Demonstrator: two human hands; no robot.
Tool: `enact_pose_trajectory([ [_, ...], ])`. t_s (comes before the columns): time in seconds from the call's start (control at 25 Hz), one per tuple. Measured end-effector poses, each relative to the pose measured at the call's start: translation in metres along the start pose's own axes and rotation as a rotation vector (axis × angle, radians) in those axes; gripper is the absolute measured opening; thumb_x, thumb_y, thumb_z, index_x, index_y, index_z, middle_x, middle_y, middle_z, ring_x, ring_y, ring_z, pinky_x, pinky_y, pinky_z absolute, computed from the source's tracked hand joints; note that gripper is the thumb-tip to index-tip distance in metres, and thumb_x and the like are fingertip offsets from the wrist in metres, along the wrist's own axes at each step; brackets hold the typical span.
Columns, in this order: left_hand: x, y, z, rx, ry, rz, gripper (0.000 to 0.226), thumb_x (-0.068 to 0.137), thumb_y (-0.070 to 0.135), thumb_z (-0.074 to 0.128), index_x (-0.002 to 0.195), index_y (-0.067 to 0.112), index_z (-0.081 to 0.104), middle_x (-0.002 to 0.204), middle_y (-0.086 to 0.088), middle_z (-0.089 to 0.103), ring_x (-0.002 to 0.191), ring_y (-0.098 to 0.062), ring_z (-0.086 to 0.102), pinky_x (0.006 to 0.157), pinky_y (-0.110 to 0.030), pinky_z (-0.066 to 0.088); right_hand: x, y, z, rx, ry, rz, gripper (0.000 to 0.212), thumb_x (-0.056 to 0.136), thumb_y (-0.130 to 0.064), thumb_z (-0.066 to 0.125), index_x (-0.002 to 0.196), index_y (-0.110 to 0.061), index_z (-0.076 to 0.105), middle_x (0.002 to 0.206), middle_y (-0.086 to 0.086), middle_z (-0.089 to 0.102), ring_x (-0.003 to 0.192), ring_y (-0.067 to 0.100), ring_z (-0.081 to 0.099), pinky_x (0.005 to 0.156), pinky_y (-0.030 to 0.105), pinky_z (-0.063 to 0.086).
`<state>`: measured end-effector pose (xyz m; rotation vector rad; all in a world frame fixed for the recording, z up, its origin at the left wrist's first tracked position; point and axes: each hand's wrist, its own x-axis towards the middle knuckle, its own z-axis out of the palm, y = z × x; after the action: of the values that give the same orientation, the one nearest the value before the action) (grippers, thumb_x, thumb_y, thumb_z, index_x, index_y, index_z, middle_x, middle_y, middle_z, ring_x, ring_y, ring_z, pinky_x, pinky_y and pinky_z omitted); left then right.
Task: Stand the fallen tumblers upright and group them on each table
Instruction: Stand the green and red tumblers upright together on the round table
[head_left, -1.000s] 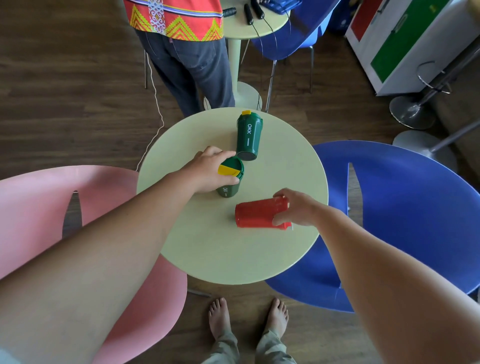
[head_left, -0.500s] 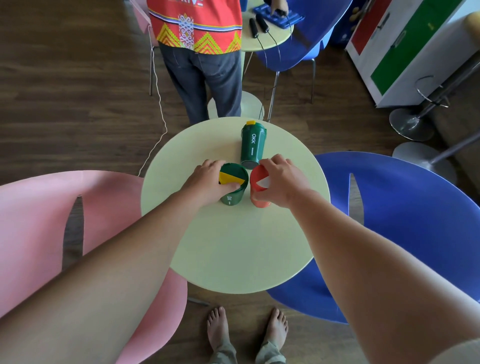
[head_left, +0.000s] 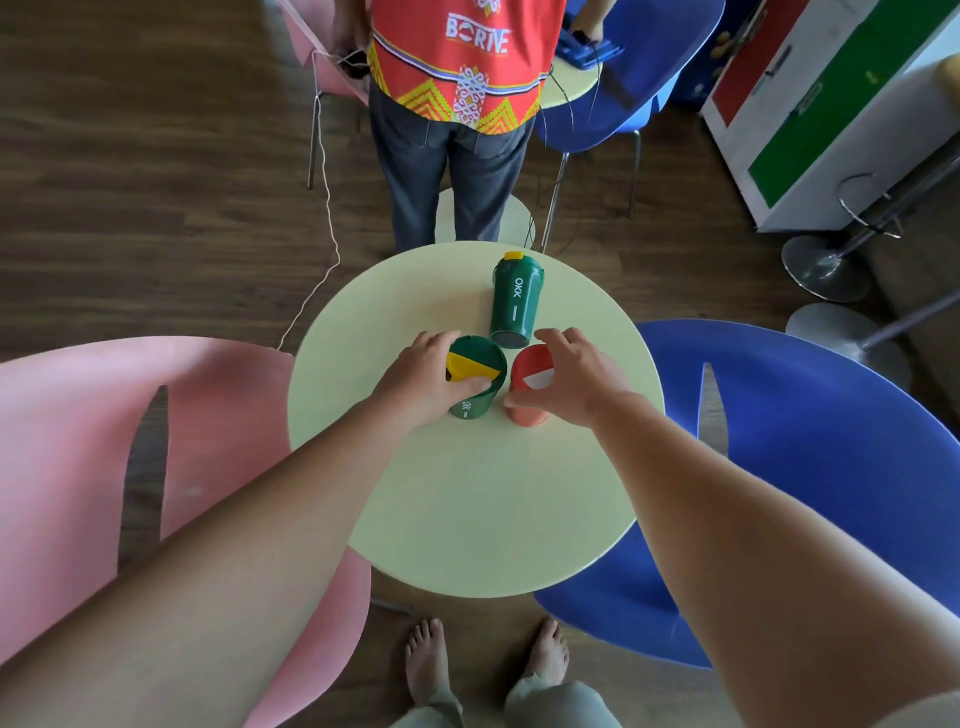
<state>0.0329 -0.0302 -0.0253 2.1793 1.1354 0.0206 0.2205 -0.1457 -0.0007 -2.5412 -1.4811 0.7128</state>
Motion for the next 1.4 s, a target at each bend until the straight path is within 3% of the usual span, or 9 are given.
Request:
enact_pose_trajectory([
  [0.12,0.002,0.0,-0.001,-0.052,0.009,-0.003,0.083,0.083,0.055,0.075,0.153,0.025,0.043,0.15,-0.003,0.048,0.133,-0.025,0.054,0.096,-0.035,0.043,0.022,0.006,-0.024,0.132,0.045,0.003,0.095,0.075,-0.083,0.06,0.151,-0.029,0.045,0.142,0.005,0.057,0.127,0.028,0.057,0.099,0.044,0.05],
  [0.32,0.004,-0.009,0.003,-0.175,0.007,-0.05,0.084,0.078,0.051,0.082,0.15,0.024,0.047,0.143,-0.001,0.052,0.126,-0.02,0.058,0.105,-0.035,0.046,0.128,0.02,-0.065,0.126,0.02,0.035,0.1,0.074,-0.079,0.069,0.152,-0.021,0.046,0.147,0.012,0.058,0.132,0.033,0.056,0.103,0.042,0.049],
  [0.52,0.0,-0.014,0.016,-0.335,0.058,-0.071,0.086,0.069,0.057,0.078,0.147,0.032,0.049,0.133,0.009,0.056,0.11,-0.006,0.063,0.09,-0.021,0.047,0.231,0.017,-0.043,0.179,-0.175,0.203,0.124,0.048,-0.089,0.065,0.141,-0.007,0.052,0.131,0.016,0.063,0.103,0.037,0.069,0.085,0.05,0.063],
  [0.64,0.002,-0.017,0.017,-0.35,0.054,-0.07,0.094,0.063,0.068,0.074,0.146,0.032,0.049,0.133,0.011,0.057,0.111,-0.01,0.065,0.093,-0.03,0.054,0.248,0.01,-0.035,0.325,-0.182,0.279,0.097,0.062,-0.075,0.076,0.127,-0.006,0.057,0.114,0.015,0.067,0.077,0.034,0.075,0.068,0.045,0.067],
  [0.72,0.002,-0.018,0.017,-0.357,0.052,-0.073,0.097,0.061,0.071,0.072,0.147,0.032,0.049,0.134,0.011,0.057,0.111,-0.011,0.066,0.094,-0.033,0.054,0.253,0.008,-0.032,0.362,-0.175,0.275,0.081,0.069,-0.064,0.08,0.121,-0.006,0.06,0.103,0.012,0.067,0.072,0.03,0.074,0.063,0.042,0.067],
  [0.92,0.002,-0.018,0.016,-0.363,0.038,-0.08,0.095,0.063,0.065,0.076,0.148,0.031,0.049,0.136,0.01,0.056,0.112,-0.012,0.065,0.093,-0.029,0.054,0.237,-0.001,-0.047,0.311,-0.202,0.161,0.067,0.072,-0.057,0.079,0.117,-0.008,0.065,0.112,0.01,0.072,0.086,0.027,0.074,0.074,0.04,0.067],
  [1.08,0.002,-0.018,0.016,-0.386,0.03,-0.07,0.09,0.066,0.061,0.079,0.145,0.031,0.05,0.136,0.009,0.056,0.107,-0.005,0.065,0.083,-0.014,0.048,0.19,-0.009,-0.065,0.123,-0.15,-0.171,0.081,0.073,-0.055,0.082,0.145,-0.028,0.054,0.126,0.005,0.061,0.107,0.027,0.064,0.081,0.036,0.059],
  [1.2,0.003,-0.017,0.014,-0.384,0.026,-0.06,0.08,0.073,0.047,0.084,0.144,0.029,0.052,0.136,0.007,0.056,0.103,0.002,0.062,0.075,-0.003,0.043,0.161,-0.004,-0.057,0.034,-0.065,-0.336,0.09,0.071,-0.051,0.086,0.15,-0.029,0.049,0.137,0.007,0.056,0.12,0.029,0.057,0.093,0.038,0.052],
  [1.4,0.006,-0.015,0.011,-0.361,0.029,-0.06,0.075,0.076,0.042,0.088,0.142,0.031,0.054,0.135,0.008,0.056,0.1,0.004,0.061,0.077,-0.013,0.044,0.142,0.002,-0.051,-0.12,-0.083,-0.36,0.101,0.069,-0.058,0.088,0.155,-0.031,0.043,0.143,0.008,0.046,0.13,0.031,0.049,0.105,0.04,0.045],
])
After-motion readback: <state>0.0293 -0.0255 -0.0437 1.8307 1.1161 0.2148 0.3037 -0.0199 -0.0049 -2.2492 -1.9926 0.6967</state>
